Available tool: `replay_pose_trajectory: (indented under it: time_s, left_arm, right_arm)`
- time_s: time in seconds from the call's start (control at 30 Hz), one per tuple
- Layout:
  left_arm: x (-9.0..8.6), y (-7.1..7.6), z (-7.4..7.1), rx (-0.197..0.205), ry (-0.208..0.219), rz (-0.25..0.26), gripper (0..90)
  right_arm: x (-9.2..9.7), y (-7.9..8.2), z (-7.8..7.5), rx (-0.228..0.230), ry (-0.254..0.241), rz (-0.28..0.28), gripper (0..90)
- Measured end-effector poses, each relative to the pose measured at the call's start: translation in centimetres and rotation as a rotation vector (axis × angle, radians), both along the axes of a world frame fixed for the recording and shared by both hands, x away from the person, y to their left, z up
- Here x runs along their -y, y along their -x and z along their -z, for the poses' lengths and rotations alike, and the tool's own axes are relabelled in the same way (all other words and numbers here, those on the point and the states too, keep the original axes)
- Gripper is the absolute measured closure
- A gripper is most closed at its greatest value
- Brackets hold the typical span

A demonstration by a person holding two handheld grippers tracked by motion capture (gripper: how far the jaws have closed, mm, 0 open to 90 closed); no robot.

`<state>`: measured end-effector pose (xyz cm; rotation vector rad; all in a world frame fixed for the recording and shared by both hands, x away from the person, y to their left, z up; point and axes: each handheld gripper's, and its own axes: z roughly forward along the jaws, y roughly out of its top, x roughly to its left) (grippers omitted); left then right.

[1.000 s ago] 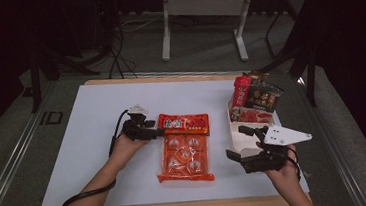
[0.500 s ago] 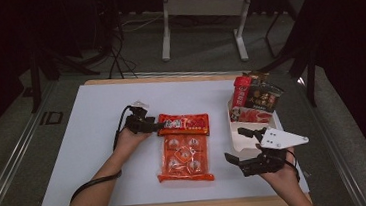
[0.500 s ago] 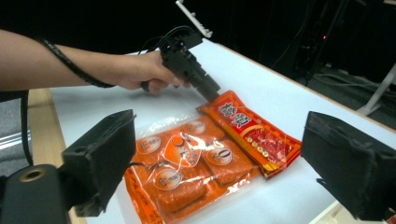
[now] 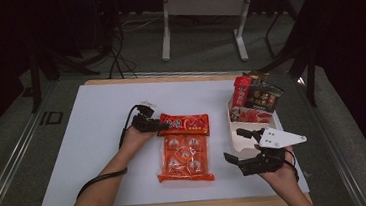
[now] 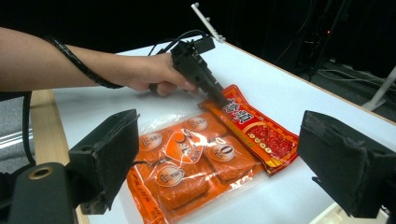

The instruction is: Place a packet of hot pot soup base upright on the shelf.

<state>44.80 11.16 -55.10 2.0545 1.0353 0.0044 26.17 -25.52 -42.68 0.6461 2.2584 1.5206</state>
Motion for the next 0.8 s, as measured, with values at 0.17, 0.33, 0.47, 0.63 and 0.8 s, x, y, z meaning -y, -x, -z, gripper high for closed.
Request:
replay_pose_trajectory:
  time_s: [0.17,0.33,0.47,0.63,0.8]
  left_arm:
    - [0.7,-0.3,-0.1,-0.021,-0.007,0.019,69.4]
    - [1.8,-0.2,-0.3,-0.025,0.001,0.019,84.6]
    - [2.0,0.3,-0.8,-0.005,-0.004,0.013,88.9]
    - [1.6,1.0,-2.0,0.044,0.025,0.021,89.2]
    - [1.0,2.2,-4.0,0.089,0.058,0.028,89.3]
  right_arm:
    - [-0.2,-0.1,0.1,-0.006,0.004,-0.006,13.0]
    - [-0.2,-0.2,0.2,-0.01,0.011,-0.005,13.1]
    - [-0.2,-0.3,0.3,-0.017,0.007,-0.003,13.3]
    - [-0.1,-0.4,0.3,-0.017,0.011,0.009,13.5]
    - [0.0,-0.5,0.0,-0.029,-0.002,0.021,14.4]
